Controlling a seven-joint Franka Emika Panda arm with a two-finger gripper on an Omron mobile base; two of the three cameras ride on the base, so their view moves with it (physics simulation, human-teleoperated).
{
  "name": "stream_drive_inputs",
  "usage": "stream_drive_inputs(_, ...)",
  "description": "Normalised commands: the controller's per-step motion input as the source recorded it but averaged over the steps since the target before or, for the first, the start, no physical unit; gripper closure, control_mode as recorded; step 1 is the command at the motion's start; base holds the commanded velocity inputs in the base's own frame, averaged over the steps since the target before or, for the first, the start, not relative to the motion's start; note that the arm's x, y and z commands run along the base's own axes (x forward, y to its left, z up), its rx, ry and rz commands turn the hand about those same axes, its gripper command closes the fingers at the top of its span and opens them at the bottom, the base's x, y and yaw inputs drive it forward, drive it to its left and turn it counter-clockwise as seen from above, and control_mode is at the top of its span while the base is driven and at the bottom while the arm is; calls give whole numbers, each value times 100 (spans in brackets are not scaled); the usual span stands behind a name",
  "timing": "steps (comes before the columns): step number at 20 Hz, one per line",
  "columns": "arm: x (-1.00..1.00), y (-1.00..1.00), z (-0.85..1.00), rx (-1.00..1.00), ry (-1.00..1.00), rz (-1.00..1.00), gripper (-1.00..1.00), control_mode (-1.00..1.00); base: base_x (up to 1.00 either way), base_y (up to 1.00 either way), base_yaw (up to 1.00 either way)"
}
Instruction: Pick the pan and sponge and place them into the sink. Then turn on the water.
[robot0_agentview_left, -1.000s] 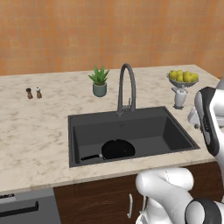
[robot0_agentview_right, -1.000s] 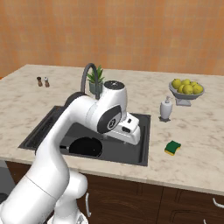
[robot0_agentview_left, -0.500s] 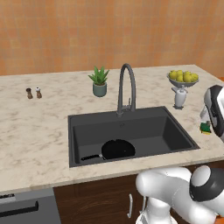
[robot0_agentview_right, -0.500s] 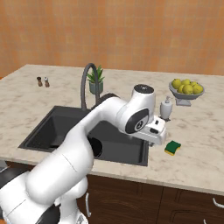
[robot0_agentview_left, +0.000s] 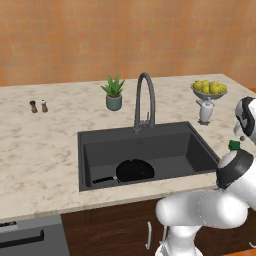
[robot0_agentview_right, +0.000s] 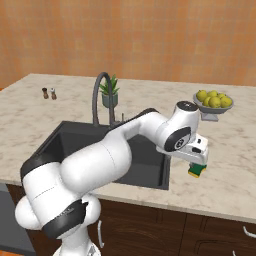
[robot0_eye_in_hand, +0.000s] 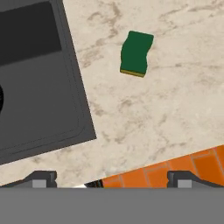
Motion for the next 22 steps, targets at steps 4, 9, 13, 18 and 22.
stream_drive_inputs(4, 48, -32, -22, 0, 2, -2, -100, -100, 0, 0, 0)
stream_drive_inputs(9, 43, -19, -25, 0, 4, -1, -100, -100, 0, 0, 0)
stream_drive_inputs(13, 34, -15, -31, 0, 2, 0, -100, -100, 0, 0, 0)
stream_drive_inputs(18, 38, -16, -24, 2, 0, 0, -100, -100, 0, 0, 0)
stream_drive_inputs(22, 35, -21, -27, 3, 0, 0, -100, -100, 0, 0, 0)
